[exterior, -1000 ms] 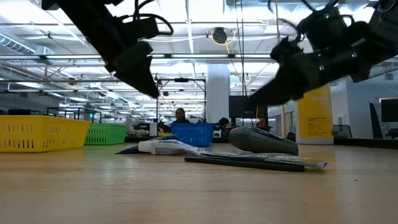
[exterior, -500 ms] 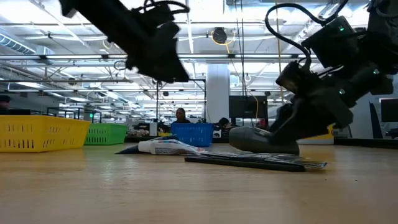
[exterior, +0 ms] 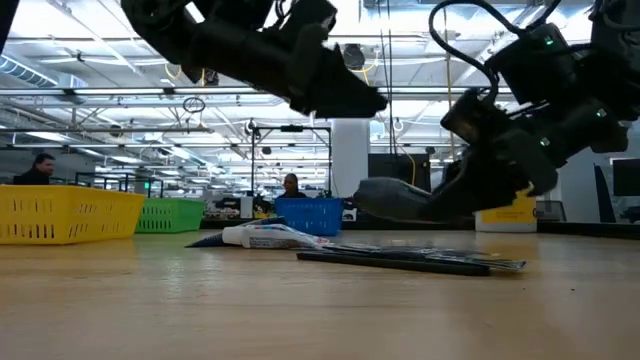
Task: Pick & Place Travel size toiletries
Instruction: Put the black deodorant in the green bin
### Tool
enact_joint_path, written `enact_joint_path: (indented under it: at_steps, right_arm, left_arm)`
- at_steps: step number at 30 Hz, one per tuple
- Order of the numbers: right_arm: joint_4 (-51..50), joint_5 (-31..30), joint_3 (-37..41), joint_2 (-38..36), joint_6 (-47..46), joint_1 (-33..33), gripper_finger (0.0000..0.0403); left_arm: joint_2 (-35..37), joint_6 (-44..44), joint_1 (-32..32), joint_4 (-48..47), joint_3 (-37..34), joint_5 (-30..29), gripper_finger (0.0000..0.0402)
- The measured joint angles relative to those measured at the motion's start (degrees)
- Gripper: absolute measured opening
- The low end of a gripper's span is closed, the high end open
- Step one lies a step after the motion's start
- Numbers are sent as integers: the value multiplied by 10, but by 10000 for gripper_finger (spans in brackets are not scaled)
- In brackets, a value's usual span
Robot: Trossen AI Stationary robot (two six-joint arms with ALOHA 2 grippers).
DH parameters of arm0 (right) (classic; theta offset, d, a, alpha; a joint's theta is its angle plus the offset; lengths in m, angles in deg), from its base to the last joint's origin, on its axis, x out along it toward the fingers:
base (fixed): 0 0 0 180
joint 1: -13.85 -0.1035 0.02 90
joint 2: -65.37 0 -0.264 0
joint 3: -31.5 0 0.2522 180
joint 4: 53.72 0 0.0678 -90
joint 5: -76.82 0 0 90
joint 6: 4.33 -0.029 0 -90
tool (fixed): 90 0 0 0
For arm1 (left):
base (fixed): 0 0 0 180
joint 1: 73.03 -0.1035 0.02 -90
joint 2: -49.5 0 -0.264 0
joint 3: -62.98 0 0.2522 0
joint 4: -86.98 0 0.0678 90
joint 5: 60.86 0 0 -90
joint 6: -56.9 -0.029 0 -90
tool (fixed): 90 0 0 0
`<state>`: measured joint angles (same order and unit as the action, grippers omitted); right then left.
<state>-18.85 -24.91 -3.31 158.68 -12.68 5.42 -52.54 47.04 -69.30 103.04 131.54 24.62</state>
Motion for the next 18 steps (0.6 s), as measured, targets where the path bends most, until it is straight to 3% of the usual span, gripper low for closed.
enact_joint_path:
  at_steps: [2, 4, 18]
  right_arm:
    - [-1, 3, 1, -14, 0, 5, 190]
    - [12, 24, 0, -19, 0, 15, 190]
    - [37, 60, 0, -32, 1, 36, 193]
  left_arm:
    - [0, -17, -5, 0, 3, 59, 283]
    - [-6, -24, -8, 6, 4, 77, 284]
    - [-104, -31, -28, -44, 59, 35, 372]
